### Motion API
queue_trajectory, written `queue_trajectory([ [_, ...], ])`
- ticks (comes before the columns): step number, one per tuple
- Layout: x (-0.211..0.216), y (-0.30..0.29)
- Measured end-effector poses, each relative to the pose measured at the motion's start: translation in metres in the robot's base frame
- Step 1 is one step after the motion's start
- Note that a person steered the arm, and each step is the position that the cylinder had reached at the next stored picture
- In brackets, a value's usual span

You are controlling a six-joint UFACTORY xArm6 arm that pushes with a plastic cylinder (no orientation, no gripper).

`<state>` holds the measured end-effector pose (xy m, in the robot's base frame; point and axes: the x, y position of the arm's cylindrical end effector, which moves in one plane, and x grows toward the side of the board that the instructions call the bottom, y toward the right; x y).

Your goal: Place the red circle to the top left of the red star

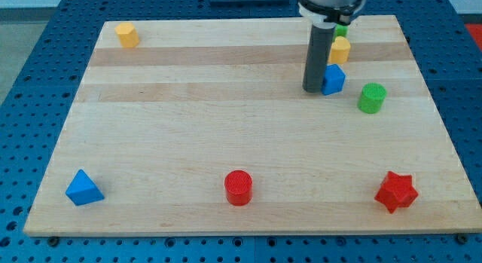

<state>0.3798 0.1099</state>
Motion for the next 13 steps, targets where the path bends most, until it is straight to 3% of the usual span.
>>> queue_trajectory([
  [1,-0.008,0.024],
  [3,-0.015,0.018],
  [4,-0.006,-0.045],
  [5,0.050,-0.116],
  [7,0.150,-0.168],
  [8,0.154,-0.171],
  [10,0.204,-0.190],
  [13,0.208,-0.159],
])
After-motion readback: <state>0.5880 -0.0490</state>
